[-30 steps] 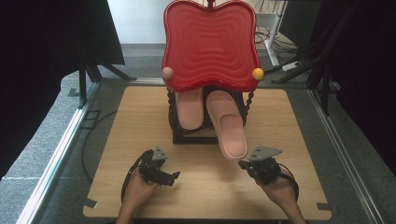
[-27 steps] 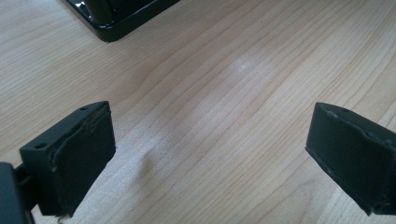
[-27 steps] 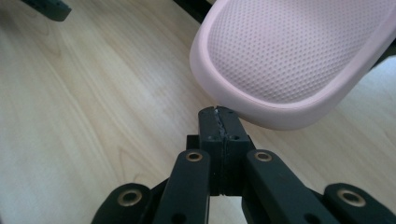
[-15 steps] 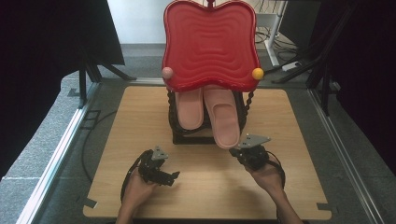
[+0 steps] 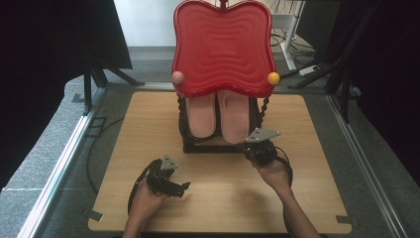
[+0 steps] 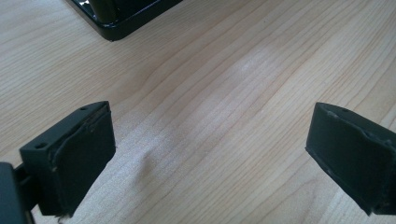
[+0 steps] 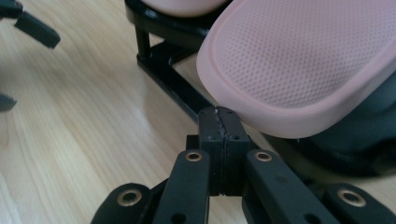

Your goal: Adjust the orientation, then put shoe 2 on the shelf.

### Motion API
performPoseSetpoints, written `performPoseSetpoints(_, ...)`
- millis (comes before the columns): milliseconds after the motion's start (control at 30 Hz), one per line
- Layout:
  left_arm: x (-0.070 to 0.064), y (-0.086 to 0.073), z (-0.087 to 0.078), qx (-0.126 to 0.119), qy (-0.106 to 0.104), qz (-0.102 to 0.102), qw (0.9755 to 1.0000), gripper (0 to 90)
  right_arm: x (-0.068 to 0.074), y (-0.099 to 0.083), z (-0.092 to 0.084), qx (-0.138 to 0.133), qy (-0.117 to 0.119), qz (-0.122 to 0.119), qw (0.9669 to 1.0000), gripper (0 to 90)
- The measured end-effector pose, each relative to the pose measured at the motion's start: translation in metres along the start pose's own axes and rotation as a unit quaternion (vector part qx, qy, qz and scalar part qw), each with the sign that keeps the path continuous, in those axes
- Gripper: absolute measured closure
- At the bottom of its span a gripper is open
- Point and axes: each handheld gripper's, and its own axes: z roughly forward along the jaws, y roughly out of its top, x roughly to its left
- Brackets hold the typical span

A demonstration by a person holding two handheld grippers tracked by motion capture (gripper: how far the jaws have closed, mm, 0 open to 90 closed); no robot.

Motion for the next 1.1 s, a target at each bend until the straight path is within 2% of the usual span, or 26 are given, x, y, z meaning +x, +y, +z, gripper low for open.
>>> performPoseSetpoints(133,0.000,0.000,0.000,0.000,0.000,-0.001,1.0000,1.4,-0.004,0.008,0.006,0.000,-0.002,0.001,1.0000,89.2)
performPoseSetpoints(333,0.001,0.000,-0.001,0.000,0.000,0.000,1.0000,1.4,-0.011,0.014,0.015,0.007,0.000,0.014,0.9999,87.5)
performPoseSetpoints(567,0.001,0.000,-0.001,0.001,-0.001,0.000,1.0000,1.4,-0.009,0.011,0.012,0.010,0.015,0.019,0.9997,65.2)
performPoseSetpoints(833,-0.001,0.000,0.001,0.001,-0.002,0.001,1.0000,1.4,-0.005,0.009,0.000,0.004,0.020,0.012,0.9997,58.5)
performPoseSetpoints(1100,0.001,-0.001,0.000,0.001,0.000,-0.002,1.0000,1.3,-0.005,0.004,-0.007,0.016,0.022,0.009,0.9996,46.7)
